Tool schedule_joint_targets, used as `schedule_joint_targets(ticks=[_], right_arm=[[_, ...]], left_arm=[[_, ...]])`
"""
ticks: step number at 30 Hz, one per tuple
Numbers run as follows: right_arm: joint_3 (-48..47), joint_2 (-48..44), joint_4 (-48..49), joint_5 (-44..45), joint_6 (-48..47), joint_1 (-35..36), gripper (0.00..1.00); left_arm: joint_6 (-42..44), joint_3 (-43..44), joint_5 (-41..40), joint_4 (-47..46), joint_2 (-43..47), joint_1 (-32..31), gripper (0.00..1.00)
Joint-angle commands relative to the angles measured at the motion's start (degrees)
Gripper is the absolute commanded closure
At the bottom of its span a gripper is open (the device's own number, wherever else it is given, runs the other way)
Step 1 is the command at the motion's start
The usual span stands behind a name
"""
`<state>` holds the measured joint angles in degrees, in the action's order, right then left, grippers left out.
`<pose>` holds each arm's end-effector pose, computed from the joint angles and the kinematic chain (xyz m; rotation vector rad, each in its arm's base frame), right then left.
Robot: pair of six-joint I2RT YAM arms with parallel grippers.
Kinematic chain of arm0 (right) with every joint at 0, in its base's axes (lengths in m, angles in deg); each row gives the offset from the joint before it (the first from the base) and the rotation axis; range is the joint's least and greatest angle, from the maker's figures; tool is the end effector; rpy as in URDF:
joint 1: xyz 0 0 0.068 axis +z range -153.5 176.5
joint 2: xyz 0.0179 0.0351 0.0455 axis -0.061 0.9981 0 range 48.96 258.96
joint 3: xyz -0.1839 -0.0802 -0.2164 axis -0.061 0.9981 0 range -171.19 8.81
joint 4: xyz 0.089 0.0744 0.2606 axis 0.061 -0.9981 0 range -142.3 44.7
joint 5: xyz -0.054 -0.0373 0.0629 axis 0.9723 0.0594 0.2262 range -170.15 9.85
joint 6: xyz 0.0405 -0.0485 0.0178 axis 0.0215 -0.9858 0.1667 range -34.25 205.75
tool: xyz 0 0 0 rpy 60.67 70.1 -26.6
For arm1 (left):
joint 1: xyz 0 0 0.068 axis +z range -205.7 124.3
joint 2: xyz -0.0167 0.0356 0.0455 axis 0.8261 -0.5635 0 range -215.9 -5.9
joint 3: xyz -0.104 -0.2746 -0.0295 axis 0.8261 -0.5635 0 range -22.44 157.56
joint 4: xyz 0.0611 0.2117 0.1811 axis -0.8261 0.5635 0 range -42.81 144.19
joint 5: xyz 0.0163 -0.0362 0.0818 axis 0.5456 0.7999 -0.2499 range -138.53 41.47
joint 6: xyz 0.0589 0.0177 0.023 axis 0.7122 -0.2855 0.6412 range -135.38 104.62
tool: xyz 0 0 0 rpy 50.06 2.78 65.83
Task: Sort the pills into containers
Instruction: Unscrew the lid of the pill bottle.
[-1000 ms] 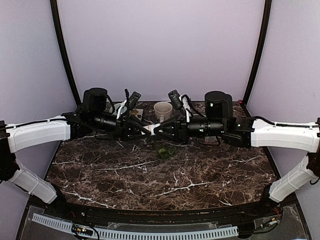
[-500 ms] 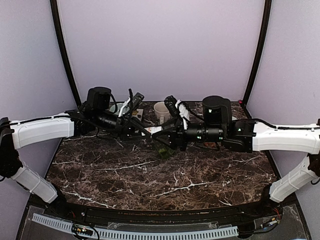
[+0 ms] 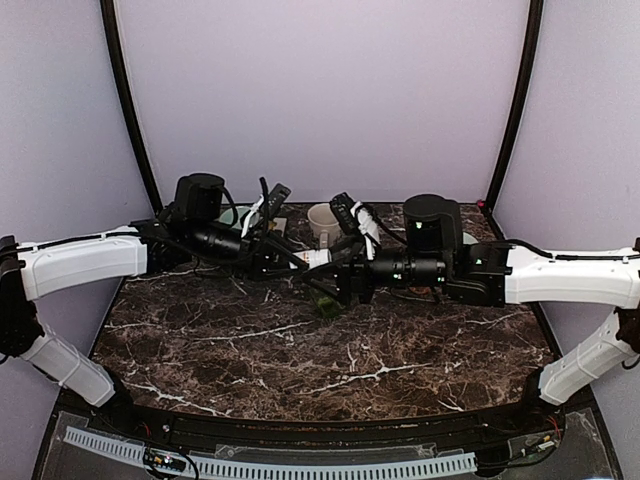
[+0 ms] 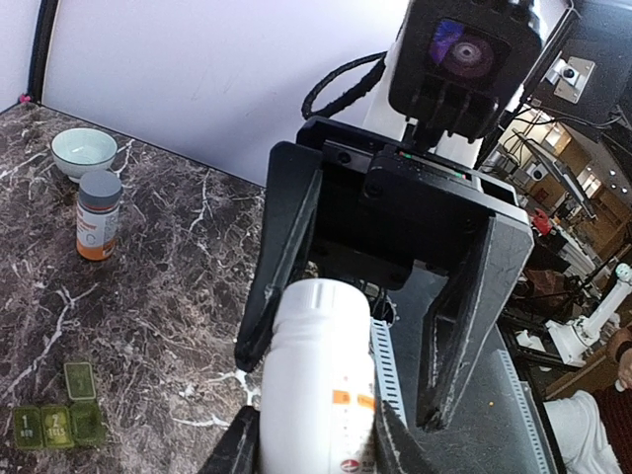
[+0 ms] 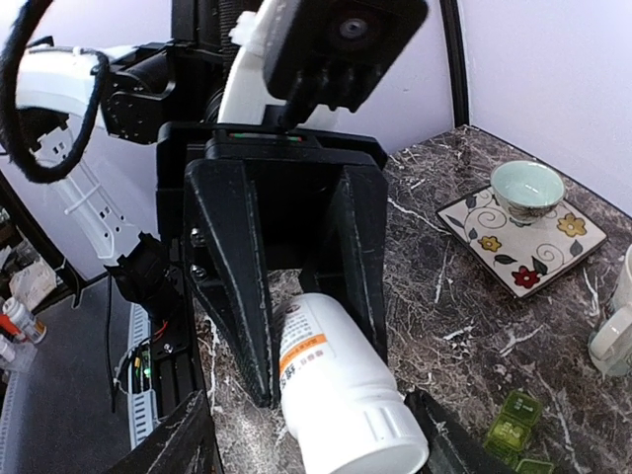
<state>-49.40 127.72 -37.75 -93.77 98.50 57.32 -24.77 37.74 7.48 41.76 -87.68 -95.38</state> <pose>0.1645 0.3196 0.3283 -0.9537 1.6885 1.1042 0.2429 -0.2571 0.3252 1.1964 1.5922 -1.4717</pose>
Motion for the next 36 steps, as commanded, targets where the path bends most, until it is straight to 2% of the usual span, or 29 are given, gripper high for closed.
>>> schedule_joint_targets(ticks=[1,7,11,13,17,25,36], right_arm=[[-0.3,-1.7,0.2,1.7,6.2,0.3,0.35],[-0.9,-1.4,-0.6,2.1,17.1,-1.8,0.34],[0.3,-1.5,2.1,-1.0,25.1,-5.1,0.36],[0.4,-1.4,3.6,-1.4,26.2,-6.3,0.36],[-0.3,-1.0,4.9,-5.5,34.2,-7.8,0.41],[-2.2,1.5,4.6,-9.8,37.3,-8.1,0.44],[-3.8,3.2,4.2,-10.7,37.9,-8.1,0.45]], left_arm=[[2.6,-1.6,-5.7,-2.2,3.6,-0.1,1.00],[4.5,-4.3,-10.3,-5.0,5.5,-0.1,1.00],[5.2,-5.0,-10.8,-5.4,5.8,-0.1,1.00],[5.5,-5.3,-11.4,-5.6,6.0,-0.2,1.00],[6.0,-6.2,-12.6,-6.0,6.7,-0.1,1.00],[6.8,-6.7,-13.1,-6.5,7.2,-0.2,1.00],[7.4,-6.1,-13.1,-5.8,6.7,-0.6,1.00]])
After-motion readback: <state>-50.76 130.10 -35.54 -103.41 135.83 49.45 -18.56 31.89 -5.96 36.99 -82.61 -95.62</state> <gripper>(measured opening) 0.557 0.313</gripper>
